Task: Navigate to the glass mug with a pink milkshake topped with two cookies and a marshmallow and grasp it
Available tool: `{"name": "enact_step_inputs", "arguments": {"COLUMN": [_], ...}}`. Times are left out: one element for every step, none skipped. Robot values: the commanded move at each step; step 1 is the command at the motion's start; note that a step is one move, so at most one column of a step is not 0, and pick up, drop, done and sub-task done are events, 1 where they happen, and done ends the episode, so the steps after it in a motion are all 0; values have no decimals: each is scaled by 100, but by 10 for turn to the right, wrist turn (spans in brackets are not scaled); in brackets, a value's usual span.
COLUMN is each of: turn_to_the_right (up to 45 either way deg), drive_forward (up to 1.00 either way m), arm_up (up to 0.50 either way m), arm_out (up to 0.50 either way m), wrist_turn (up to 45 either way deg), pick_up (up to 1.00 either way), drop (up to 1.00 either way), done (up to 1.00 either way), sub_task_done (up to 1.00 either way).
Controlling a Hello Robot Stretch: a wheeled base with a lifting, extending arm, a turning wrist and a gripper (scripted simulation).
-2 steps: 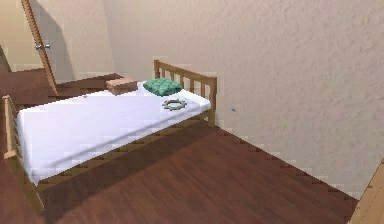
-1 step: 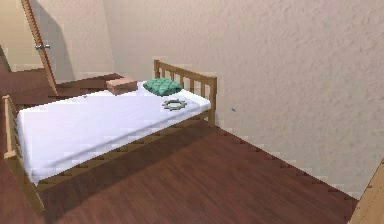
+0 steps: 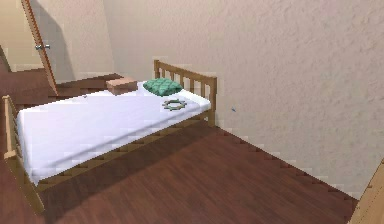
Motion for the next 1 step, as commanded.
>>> {"name": "enact_step_inputs", "arguments": {"turn_to_the_right": [0], "drive_forward": [0], "arm_up": [0], "arm_out": [0], "wrist_turn": [0], "pick_up": [0], "drop": [0], "done": [100], "sub_task_done": [0]}}
